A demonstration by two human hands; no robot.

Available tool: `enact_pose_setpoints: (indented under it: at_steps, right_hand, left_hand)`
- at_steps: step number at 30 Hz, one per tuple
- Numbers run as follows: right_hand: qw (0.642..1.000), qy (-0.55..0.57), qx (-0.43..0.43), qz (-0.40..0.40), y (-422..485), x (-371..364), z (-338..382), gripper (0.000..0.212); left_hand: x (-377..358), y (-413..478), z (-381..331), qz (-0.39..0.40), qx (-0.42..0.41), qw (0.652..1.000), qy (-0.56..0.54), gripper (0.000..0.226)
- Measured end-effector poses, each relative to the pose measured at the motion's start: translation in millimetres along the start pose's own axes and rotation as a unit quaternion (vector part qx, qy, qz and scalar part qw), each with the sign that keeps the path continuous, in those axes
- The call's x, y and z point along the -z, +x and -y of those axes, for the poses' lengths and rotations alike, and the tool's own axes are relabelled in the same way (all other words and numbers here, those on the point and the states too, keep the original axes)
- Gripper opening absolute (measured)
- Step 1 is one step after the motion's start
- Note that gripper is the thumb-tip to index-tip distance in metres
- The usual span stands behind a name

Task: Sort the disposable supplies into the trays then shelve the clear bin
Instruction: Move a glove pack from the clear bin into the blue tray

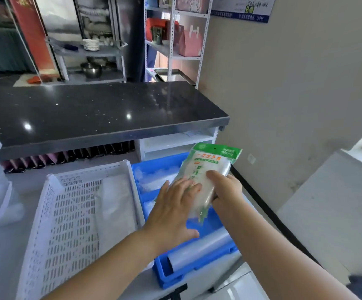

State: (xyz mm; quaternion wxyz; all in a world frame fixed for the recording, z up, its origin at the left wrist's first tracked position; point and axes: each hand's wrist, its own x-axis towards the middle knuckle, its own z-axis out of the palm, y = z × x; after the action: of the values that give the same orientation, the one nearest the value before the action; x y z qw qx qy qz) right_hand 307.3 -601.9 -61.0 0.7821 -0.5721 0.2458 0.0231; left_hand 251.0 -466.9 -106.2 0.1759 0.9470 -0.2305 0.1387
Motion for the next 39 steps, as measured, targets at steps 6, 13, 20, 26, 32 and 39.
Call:
enact_pose_setpoints:
  at_steps: [6, 13, 20, 26, 32, 39]
  right_hand:
    - [0.998, 0.026, -0.034, 0.034, 9.0, -20.4, 6.2, 0.007]
    - [0.837, -0.363, 0.408, -0.046, 27.8, -9.0, 14.7, 0.043]
    - [0.566, -0.658, 0.489, 0.091, 69.3, -17.9, 42.1, 0.051]
    - [0.557, -0.646, 0.497, 0.163, 114.7, -24.1, 44.6, 0.029]
    - [0.578, -0.63, 0.421, 0.303, 166.4, -19.9, 44.3, 0.078]
    - [0.509, -0.697, 0.353, 0.362, 211.4, -28.9, 44.6, 0.054]
  left_hand:
    - [-1.3, 22.9, 33.3, -0.226, -0.01, 0.974, -0.012, 0.03]
    - [11.3, 50.8, 90.8, -0.176, 0.261, 0.838, -0.445, 0.028]
    - [-7.4, 64.2, 121.4, -0.085, 0.329, 0.708, -0.619, 0.014]
    - [-23.4, 79.4, 126.0, -0.052, 0.358, 0.708, -0.607, 0.019]
    - [-29.0, 89.1, 121.1, -0.033, 0.375, 0.705, -0.601, 0.031]
    - [-38.4, 109.4, 114.7, -0.062, 0.401, 0.74, -0.537, 0.016]
